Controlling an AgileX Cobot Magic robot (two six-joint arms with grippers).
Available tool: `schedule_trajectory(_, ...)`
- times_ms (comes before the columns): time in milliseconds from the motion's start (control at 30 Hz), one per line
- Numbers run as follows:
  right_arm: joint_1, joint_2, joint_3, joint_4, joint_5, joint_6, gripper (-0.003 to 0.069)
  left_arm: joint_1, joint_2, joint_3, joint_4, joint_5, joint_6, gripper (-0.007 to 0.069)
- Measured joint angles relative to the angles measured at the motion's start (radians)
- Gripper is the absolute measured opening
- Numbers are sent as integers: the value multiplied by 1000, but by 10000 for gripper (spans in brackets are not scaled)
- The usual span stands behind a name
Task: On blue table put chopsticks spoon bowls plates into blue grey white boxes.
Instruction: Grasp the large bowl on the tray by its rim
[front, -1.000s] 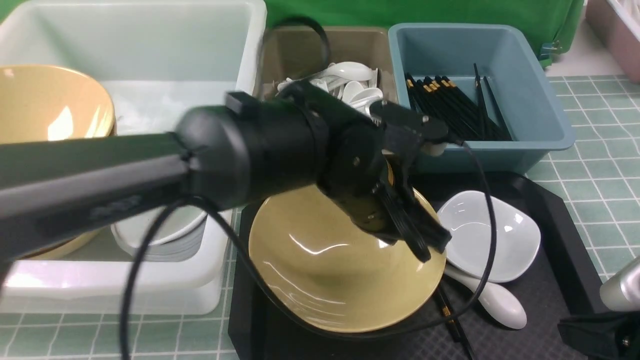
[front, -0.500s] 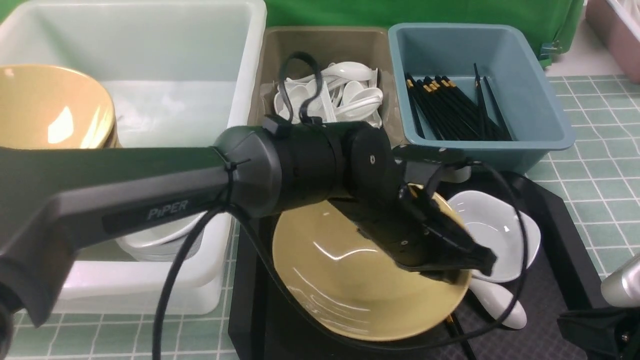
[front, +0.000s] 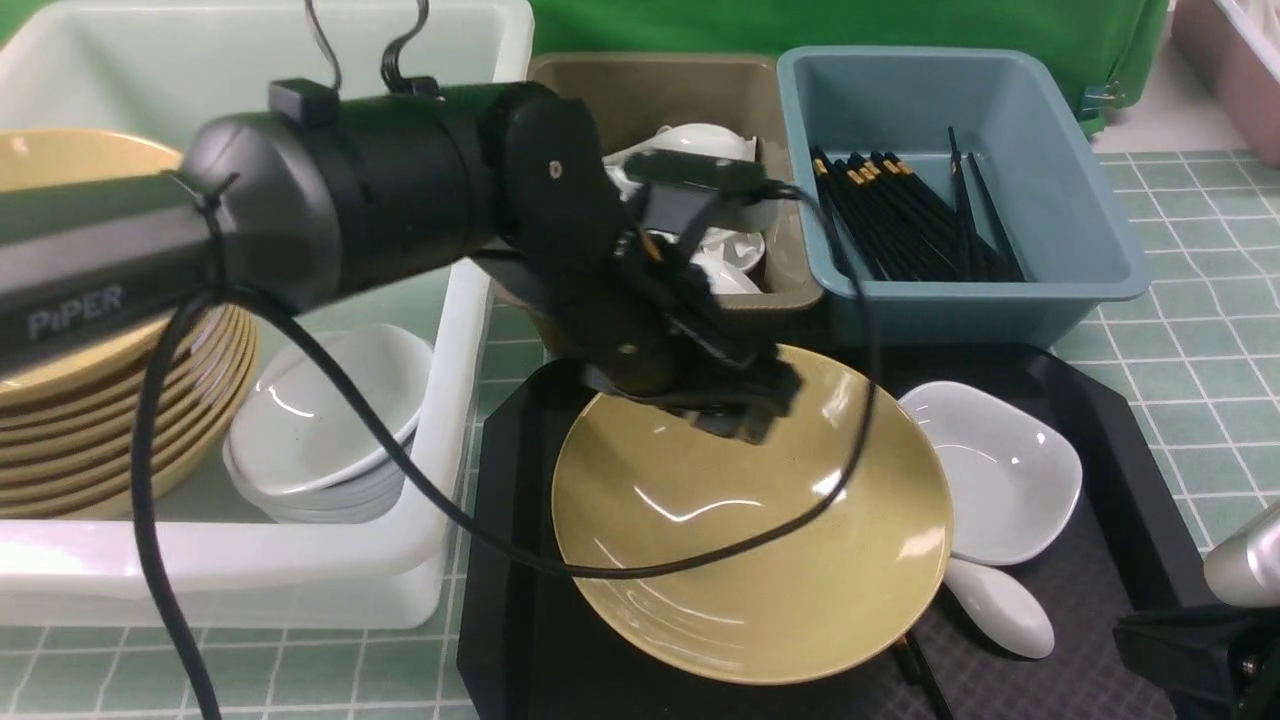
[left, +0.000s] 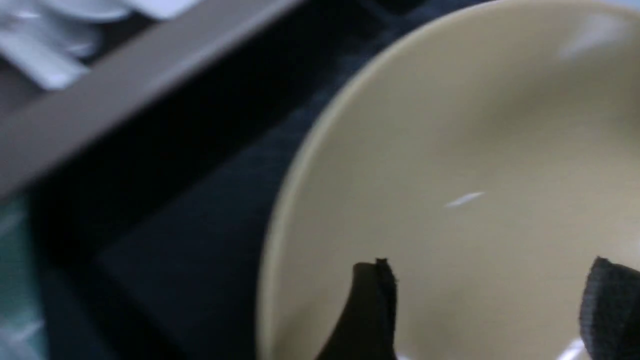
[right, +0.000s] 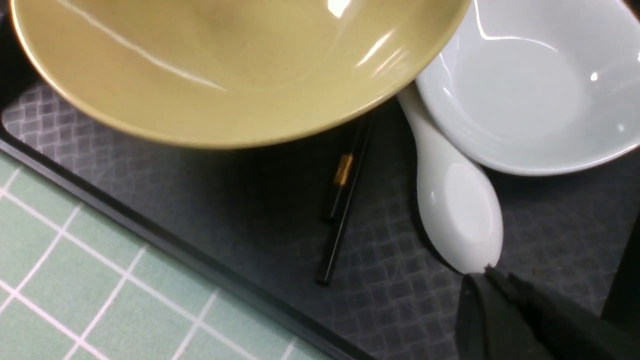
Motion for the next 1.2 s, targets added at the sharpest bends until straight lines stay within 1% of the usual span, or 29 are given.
schedule_trajectory(67,0,0,0,1,-5,0,80,-1,8,0,91,-2,-26,545)
schedule_trajectory(167,0,0,0,1,-9,0,86,-1,36,0,144,-3,-35,550)
schedule_trajectory(200,0,0,0,1,-11,0,87,-1,49,0,146,-3,-37,549)
schedule_trajectory(400,0,0,0,1,-12,-1,91,-1,129,0,61,14,-33,544)
schedule_trajectory(467,0,0,0,1,-14,-1,94,-1,144,0,53,32,-6,505)
schedule_trajectory(533,0,0,0,1,-16,-1,96,-1,150,0,53,44,10,444)
schedule_trajectory(633,0,0,0,1,-16,-1,98,-1,153,0,51,56,35,328)
schedule_trajectory(767,0,0,0,1,-19,-1,99,0,122,-11,5,54,40,161)
schedule_trajectory(867,0,0,0,1,-19,-1,99,-5,73,-10,-13,66,48,67)
schedule_trajectory(933,0,0,0,1,-20,-1,99,-8,34,-9,2,74,58,27)
schedule_trajectory(1000,0,0,0,1,-20,-1,99,-8,-12,-9,18,81,62,6)
schedule_trajectory(1100,0,0,0,1,-20,-1,101,-6,-103,-4,63,87,81,6)
schedule_trajectory(1200,0,0,0,1,-20,-1,103,19,-206,2,60,106,92,6)
